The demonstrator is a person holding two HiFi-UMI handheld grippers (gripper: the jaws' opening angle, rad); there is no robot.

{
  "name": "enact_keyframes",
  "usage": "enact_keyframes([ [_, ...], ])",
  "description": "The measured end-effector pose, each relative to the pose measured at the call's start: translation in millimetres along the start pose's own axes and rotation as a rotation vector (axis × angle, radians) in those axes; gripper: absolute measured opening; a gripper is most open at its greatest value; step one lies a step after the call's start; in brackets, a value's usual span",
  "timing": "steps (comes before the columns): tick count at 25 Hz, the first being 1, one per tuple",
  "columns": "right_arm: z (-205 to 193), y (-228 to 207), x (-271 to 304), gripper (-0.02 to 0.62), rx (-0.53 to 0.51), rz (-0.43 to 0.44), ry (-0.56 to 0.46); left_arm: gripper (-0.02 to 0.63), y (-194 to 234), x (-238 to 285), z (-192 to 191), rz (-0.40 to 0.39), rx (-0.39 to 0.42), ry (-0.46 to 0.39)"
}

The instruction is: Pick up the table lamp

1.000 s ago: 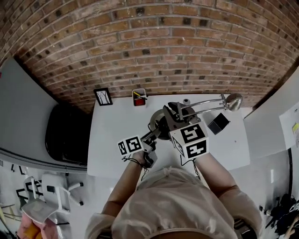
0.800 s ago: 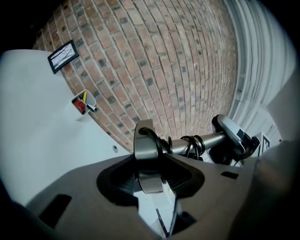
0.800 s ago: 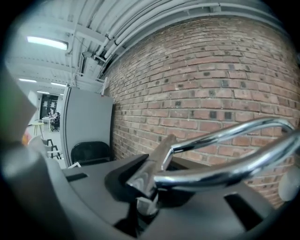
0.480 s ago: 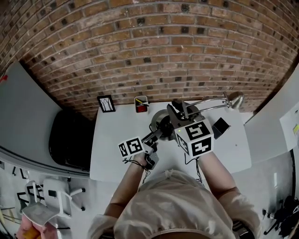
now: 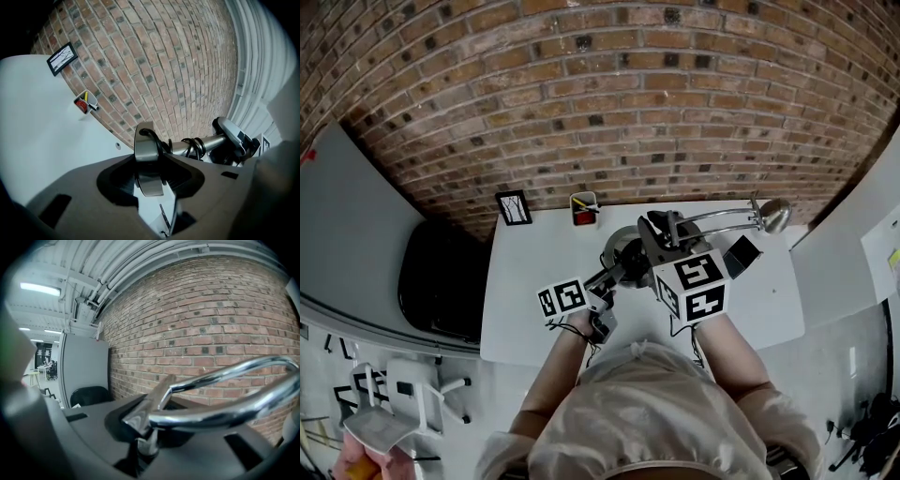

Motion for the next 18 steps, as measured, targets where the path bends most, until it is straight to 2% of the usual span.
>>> enact_keyframes([
  [18, -14, -1, 0, 0.064, 0.036, -0.014, 0.031, 0.164, 9, -1, -7, 0.004, 0.003, 0.044],
])
Point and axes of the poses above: the fingertips, and each gripper's own axes: x forward along the fingers, y to its left, z out of its top, the point moved 4 cm from there along -x, backward along the fingers, and after that the axes turned 3 degrees about y, right-handed, at the moved point
